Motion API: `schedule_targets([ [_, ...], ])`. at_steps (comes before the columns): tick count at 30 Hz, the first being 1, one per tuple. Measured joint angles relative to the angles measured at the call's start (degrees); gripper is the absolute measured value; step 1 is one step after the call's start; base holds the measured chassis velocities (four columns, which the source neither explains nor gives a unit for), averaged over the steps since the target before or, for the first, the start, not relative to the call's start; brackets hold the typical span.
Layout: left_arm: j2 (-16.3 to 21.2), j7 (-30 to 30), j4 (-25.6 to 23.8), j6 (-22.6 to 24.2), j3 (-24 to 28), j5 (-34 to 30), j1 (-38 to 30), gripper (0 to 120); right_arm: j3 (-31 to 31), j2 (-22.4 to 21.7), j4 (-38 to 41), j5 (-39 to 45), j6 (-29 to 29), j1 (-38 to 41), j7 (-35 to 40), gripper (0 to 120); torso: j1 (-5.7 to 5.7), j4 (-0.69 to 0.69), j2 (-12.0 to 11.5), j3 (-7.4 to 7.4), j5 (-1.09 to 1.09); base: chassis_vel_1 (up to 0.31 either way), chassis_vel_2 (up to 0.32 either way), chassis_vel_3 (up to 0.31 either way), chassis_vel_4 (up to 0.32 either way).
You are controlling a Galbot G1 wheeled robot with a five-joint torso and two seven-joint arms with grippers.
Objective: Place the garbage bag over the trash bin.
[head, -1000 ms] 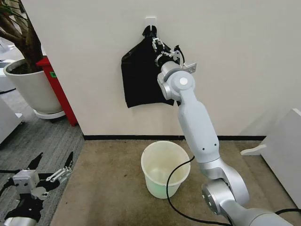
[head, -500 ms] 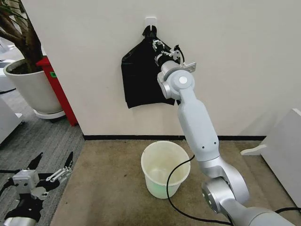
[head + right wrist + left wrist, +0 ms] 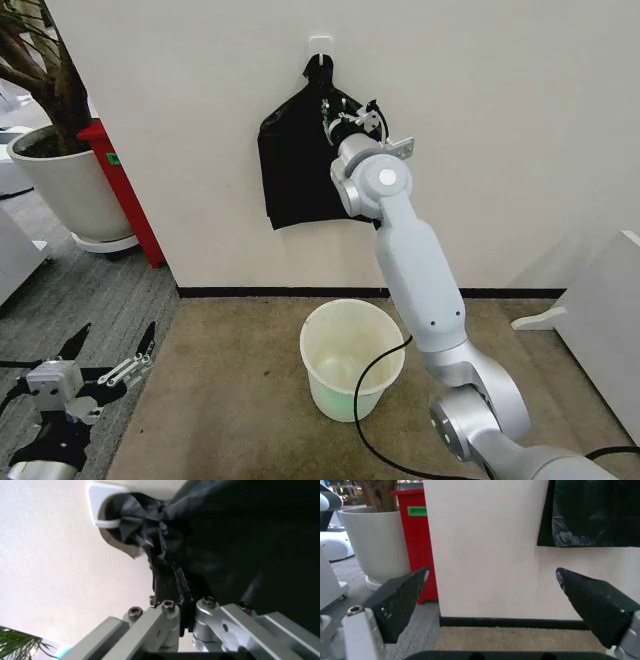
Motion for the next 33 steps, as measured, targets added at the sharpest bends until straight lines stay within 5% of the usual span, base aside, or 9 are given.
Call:
schedule_targets([
  [33,-0.81,0.81,0.0,-0.53,1.58,0.41,-2.02,100,-3.88,-12.11,24.23,1.69,0.32,-33.73,2.18,0,-0.01,-0.01,0.0,-0.01,0.0,0.0,0.0,0.0,0.0],
])
